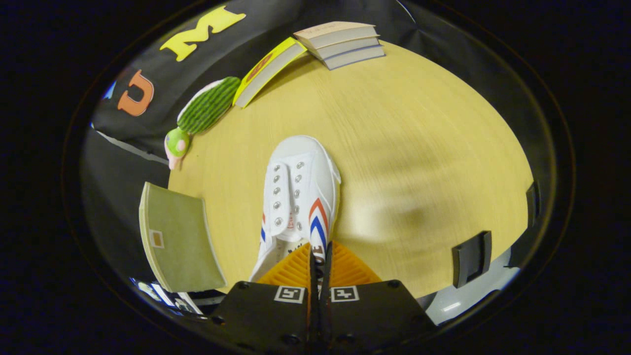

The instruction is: Open the storage box then place both shoes into the box .Put the left shoe in first, then the right shoe, with the right side of both shoes facing outward in a uniform manner.

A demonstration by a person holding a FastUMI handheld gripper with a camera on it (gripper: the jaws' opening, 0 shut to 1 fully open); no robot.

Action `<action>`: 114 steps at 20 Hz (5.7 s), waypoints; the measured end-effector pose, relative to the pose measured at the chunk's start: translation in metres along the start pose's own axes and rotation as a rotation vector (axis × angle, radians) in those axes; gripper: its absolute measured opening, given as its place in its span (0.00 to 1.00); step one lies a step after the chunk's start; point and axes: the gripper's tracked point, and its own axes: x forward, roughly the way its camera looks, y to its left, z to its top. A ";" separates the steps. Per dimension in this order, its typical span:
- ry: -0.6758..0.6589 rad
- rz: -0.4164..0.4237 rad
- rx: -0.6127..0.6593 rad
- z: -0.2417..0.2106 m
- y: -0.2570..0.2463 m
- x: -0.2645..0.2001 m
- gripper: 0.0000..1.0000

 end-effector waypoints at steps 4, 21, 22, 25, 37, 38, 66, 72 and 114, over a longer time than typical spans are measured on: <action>-0.042 0.035 -0.019 -0.010 0.060 -0.052 0.06; -0.101 0.176 -0.213 -0.087 0.309 -0.078 0.06; -0.096 0.171 -0.211 -0.091 0.312 -0.069 0.06; -0.044 0.153 -0.196 -0.104 0.314 -0.048 0.06; -0.057 0.189 -0.167 -0.103 0.330 -0.024 0.17; -0.058 0.198 -0.173 -0.104 0.332 -0.025 0.22; -1.159 0.147 -0.493 0.007 0.268 -0.251 0.97; -1.279 0.142 -0.485 -0.020 0.235 -0.279 1.00; -1.302 0.091 -0.476 -0.042 0.216 -0.274 1.00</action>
